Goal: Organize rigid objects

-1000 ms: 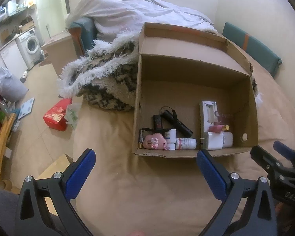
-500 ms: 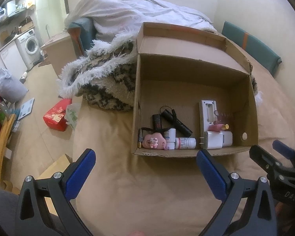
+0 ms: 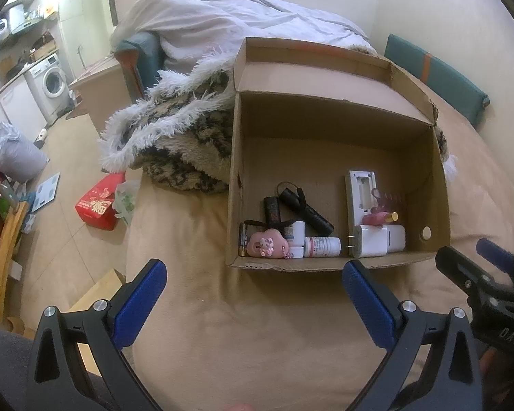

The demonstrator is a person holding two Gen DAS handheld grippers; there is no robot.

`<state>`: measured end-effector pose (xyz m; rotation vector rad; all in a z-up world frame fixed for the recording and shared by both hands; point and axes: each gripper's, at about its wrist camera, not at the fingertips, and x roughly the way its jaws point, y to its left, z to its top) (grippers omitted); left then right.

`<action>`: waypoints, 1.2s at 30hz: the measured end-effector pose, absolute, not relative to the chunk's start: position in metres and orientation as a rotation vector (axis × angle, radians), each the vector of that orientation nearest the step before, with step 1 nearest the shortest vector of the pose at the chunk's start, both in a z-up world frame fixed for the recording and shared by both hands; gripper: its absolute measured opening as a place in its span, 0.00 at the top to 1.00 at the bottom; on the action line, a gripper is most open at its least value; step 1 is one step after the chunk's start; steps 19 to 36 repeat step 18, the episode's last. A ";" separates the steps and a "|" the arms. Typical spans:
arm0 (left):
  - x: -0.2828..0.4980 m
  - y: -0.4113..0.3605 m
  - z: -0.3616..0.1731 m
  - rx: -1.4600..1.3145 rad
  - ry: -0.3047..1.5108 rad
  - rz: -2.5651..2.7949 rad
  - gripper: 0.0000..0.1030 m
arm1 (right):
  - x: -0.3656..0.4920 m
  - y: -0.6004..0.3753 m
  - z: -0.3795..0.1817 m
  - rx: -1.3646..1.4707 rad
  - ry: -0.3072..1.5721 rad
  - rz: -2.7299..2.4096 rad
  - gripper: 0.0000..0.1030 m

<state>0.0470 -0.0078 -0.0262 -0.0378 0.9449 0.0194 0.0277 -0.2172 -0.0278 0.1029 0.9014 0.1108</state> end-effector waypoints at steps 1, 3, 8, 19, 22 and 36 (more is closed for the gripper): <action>0.047 -0.008 -0.026 -0.033 0.946 0.018 0.01 | 0.028 -0.217 -0.028 0.102 0.902 0.111 0.00; 0.046 -0.009 -0.026 -0.033 0.946 0.010 0.01 | 0.028 -0.217 -0.028 0.102 0.903 0.110 0.00; 0.045 -0.008 -0.028 -0.032 0.947 0.005 0.01 | 0.028 -0.218 -0.028 0.103 0.905 0.109 0.00; 0.044 -0.003 -0.031 -0.040 0.959 -0.009 0.01 | 0.028 -0.216 -0.029 0.097 0.909 0.111 0.00; 0.044 -0.003 -0.031 -0.040 0.959 -0.009 0.01 | 0.028 -0.216 -0.029 0.097 0.909 0.111 0.00; 0.044 -0.003 -0.031 -0.040 0.959 -0.009 0.01 | 0.028 -0.216 -0.029 0.097 0.909 0.111 0.00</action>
